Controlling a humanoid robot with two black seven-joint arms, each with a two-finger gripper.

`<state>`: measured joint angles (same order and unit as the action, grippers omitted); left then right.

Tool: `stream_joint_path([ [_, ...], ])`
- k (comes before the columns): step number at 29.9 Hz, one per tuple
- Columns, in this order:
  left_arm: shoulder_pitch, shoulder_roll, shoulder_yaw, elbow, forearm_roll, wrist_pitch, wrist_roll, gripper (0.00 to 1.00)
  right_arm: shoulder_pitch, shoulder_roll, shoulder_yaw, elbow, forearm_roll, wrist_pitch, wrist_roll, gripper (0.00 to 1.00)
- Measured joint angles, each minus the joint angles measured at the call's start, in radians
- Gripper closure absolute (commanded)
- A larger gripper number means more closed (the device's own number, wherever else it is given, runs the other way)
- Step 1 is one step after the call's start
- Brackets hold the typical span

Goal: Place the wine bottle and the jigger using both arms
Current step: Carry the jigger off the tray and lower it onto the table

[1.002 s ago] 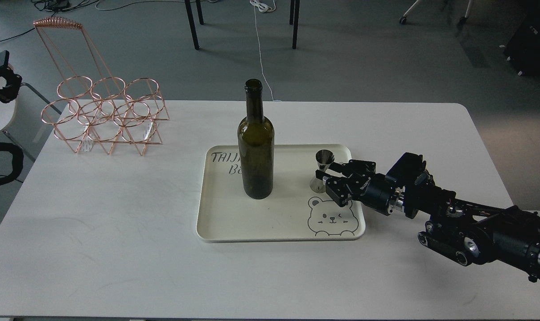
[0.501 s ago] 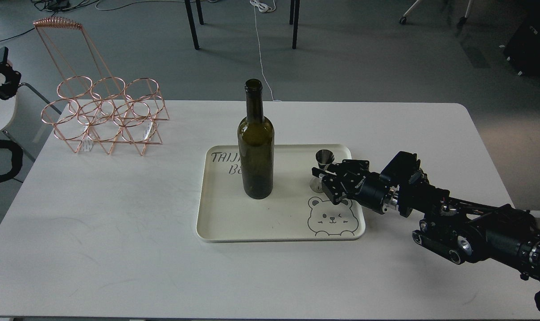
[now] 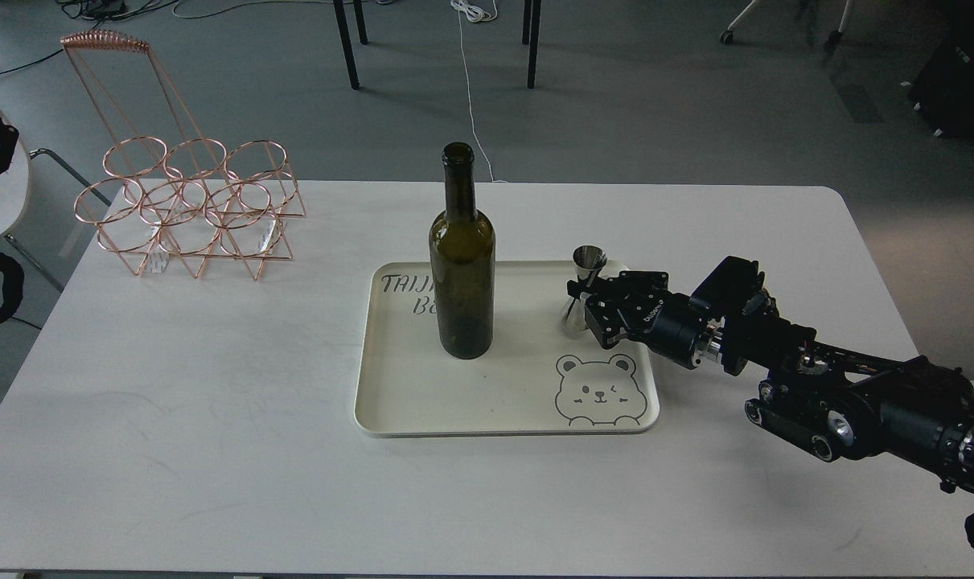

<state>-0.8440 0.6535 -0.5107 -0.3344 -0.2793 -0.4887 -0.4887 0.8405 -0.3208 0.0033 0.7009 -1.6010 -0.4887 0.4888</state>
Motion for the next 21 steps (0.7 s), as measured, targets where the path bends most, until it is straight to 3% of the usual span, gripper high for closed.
stream_joint_path([
  [12,0.000,0.005,0.001,-0.002,0.000,0.000,0.000,0.02,-0.137,-0.254,0.225,0.005,0.004,0.000,0.000,0.99],
  [21,0.000,-0.002,-0.001,-0.003,0.000,0.000,0.000,0.02,-0.249,-0.371,0.236,0.006,0.162,0.000,0.000,0.98],
])
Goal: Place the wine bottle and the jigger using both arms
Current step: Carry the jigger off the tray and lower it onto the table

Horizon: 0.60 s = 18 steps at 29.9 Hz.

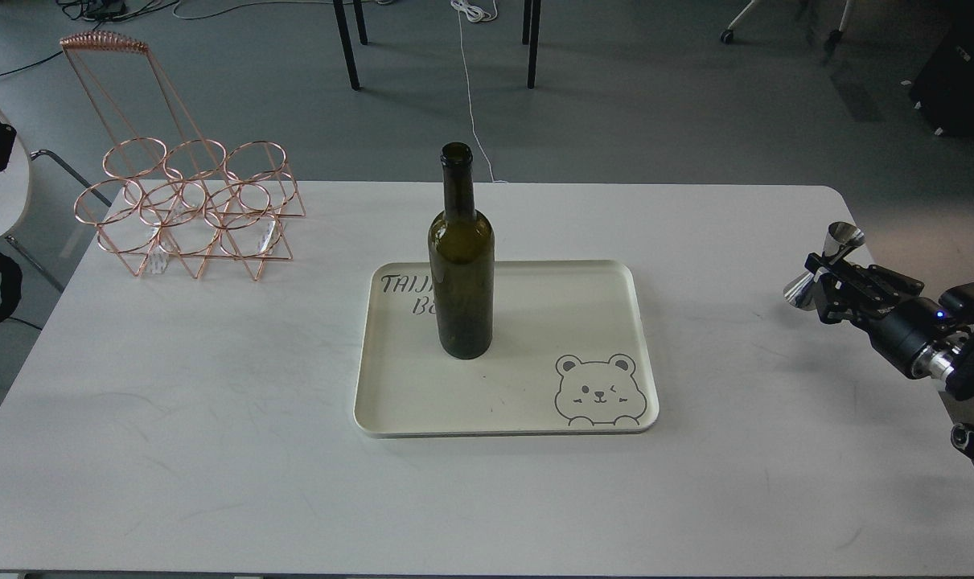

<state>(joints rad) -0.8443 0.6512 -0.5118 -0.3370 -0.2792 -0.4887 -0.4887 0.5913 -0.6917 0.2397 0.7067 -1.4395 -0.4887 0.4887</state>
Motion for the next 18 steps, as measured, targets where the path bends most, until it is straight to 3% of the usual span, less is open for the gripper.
stream_joint_path([
  [14,-0.002,0.003,0.004,0.000,0.000,0.000,0.000,0.02,-0.061,0.008,-0.004,0.009,0.021,0.000,0.000,0.96],
  [18,-0.002,0.002,0.004,0.000,0.000,0.000,0.000,0.02,-0.056,0.012,-0.006,0.032,0.021,0.000,0.000,0.91],
])
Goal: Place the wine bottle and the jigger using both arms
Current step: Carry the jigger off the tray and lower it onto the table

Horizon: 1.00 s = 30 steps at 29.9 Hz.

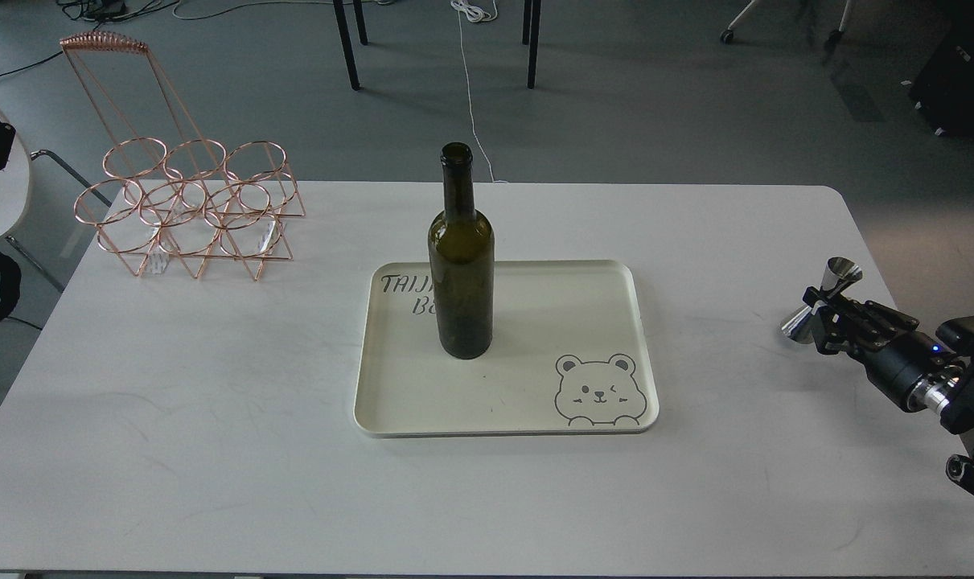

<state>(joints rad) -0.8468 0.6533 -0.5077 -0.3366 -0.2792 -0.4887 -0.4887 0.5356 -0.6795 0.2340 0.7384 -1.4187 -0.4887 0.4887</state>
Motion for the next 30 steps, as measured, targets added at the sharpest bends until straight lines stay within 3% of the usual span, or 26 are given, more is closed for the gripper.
stream_joint_path([
  [4,0.000,-0.001,0.000,0.000,0.000,0.000,0.000,0.02,-0.002,0.001,-0.002,0.009,-0.001,0.000,0.000,0.89],
  [8,0.001,-0.001,0.001,0.000,0.000,0.000,0.000,0.02,-0.001,0.002,-0.002,0.010,-0.002,0.000,0.000,0.77],
  [19,0.001,0.002,0.002,0.000,0.000,0.000,0.000,0.02,0.004,0.006,-0.002,0.012,-0.003,0.000,0.000,0.73],
  [30,-0.001,0.001,0.000,-0.001,0.000,0.000,0.000,0.02,-0.004,0.006,-0.002,0.030,-0.002,0.000,0.000,0.55],
])
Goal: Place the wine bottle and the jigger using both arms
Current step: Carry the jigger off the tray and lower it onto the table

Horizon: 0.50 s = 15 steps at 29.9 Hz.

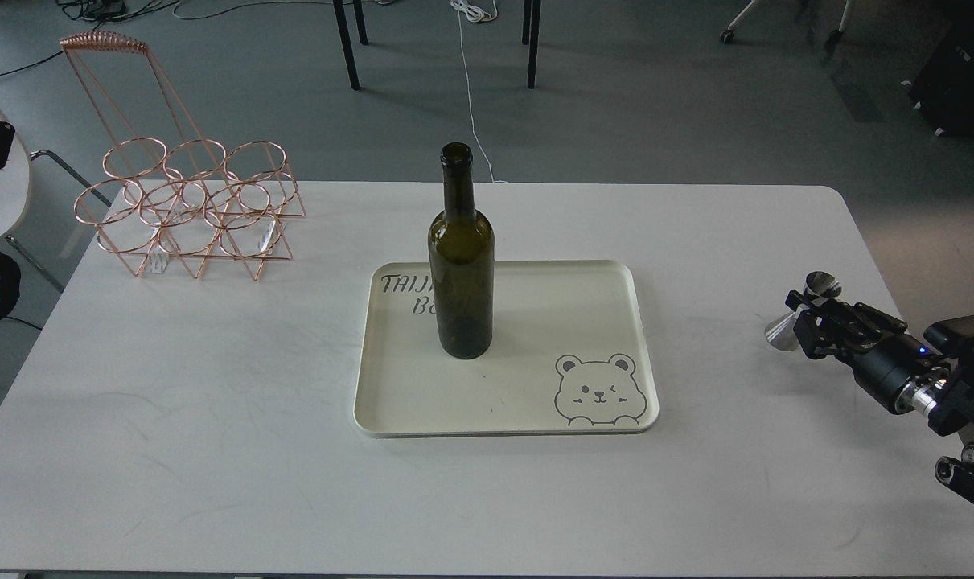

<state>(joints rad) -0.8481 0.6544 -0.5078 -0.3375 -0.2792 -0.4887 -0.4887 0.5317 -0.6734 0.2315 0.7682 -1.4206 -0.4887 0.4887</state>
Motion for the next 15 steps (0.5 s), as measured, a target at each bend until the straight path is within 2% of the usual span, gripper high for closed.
stream_joint_path([
  [3,0.000,0.000,0.000,-0.001,0.000,0.000,0.000,0.02,-0.001,-0.003,0.000,0.025,0.000,0.000,0.000,0.42],
  [7,-0.001,0.003,0.000,-0.003,0.000,0.000,0.000,0.02,-0.002,-0.026,0.000,0.086,0.001,0.000,0.000,0.11],
  [9,-0.002,0.011,0.000,-0.005,0.000,0.000,0.000,0.02,-0.003,-0.059,0.002,0.123,0.001,0.000,0.000,0.06],
  [15,-0.006,0.027,-0.002,-0.009,0.000,0.000,0.000,0.02,-0.014,-0.151,0.002,0.202,0.002,0.000,0.000,0.06],
])
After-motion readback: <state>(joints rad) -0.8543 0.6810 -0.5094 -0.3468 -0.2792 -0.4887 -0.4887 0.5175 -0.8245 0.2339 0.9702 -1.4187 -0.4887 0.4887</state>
